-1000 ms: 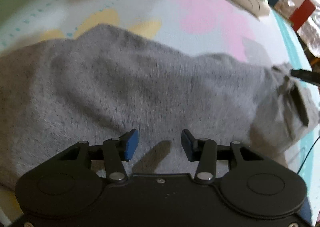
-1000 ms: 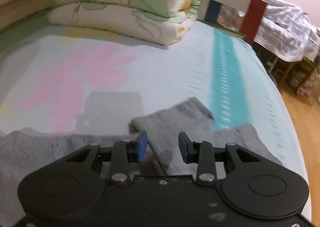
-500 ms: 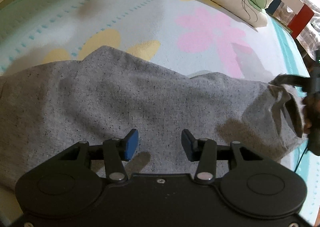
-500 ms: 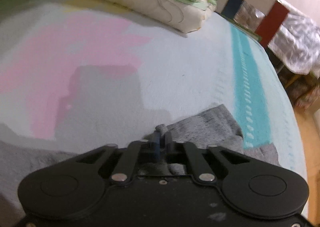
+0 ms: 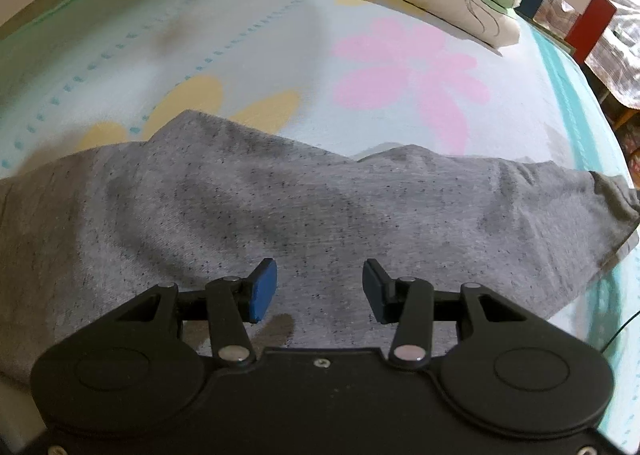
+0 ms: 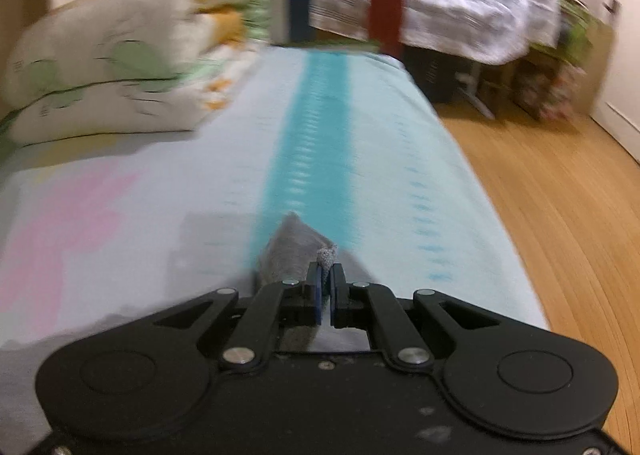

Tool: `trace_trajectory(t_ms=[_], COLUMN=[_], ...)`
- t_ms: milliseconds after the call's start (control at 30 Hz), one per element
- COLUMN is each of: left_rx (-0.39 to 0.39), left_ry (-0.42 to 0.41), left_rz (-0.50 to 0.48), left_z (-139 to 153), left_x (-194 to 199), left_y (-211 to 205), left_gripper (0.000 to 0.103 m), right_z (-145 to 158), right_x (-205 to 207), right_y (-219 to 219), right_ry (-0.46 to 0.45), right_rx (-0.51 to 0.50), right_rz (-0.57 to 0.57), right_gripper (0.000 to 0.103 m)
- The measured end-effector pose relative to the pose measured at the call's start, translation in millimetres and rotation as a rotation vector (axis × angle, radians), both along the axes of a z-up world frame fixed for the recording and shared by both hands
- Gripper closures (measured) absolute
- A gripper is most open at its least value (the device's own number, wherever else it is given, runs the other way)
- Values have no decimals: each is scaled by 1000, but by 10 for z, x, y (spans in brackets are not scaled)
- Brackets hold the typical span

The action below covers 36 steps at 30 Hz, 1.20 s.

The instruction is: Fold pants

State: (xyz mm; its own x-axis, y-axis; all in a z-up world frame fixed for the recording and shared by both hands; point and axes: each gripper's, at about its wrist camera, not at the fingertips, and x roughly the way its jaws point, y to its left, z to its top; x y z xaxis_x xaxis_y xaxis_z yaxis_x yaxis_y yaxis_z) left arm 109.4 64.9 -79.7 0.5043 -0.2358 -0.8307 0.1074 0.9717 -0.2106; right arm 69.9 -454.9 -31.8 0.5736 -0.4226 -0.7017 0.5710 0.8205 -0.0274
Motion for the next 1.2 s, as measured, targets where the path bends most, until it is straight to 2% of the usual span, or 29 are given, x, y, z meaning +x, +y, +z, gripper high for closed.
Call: trace_trajectory(t_ms=[267, 400, 600, 667, 733, 800, 867, 933, 1100, 1167, 1200], left_rx=[32, 49, 53, 59, 63, 63, 67, 69, 41, 83, 107], left_ry=[10, 9, 13, 7, 0, -16, -29, 2, 155, 102, 107], left_rz=[-31, -36, -40, -49, -49, -43, -37, -48, -97, -157, -192], left_z=[-16, -29, -27, -28, -26, -18, -31, -112, -490, -483, -471], left_x=[-5, -2, 3, 19, 57, 114, 173, 231, 188, 47, 17], left_y=[-76, -84, -87, -102, -123, -140, -162, -181, -154, -181, -203], left_gripper=[50, 50, 50, 50, 50, 49, 48, 48, 49, 49, 49], right_z=[-407, -459, -584, -542, -423, -337, -301, -326, -610, -753, -804], right_x=[-240, -336, -399, -471, -523, -488, -389, -272, -106, -97, -118], right_y=[-256, -262, -341, -365, -334, -258, -121, 56, 342, 402, 406], right_ry=[60, 79, 144, 105, 27, -27, -38, -32, 49, 109, 123], right_rx=[44, 43, -14, -24, -6, 27, 38, 40, 83, 97, 101], right_rz=[-63, -66, -124, -126, -135, -106, -57, 1, 77, 74, 70], right_gripper=[99, 99, 102, 102, 99, 97, 93, 93, 93, 94, 95])
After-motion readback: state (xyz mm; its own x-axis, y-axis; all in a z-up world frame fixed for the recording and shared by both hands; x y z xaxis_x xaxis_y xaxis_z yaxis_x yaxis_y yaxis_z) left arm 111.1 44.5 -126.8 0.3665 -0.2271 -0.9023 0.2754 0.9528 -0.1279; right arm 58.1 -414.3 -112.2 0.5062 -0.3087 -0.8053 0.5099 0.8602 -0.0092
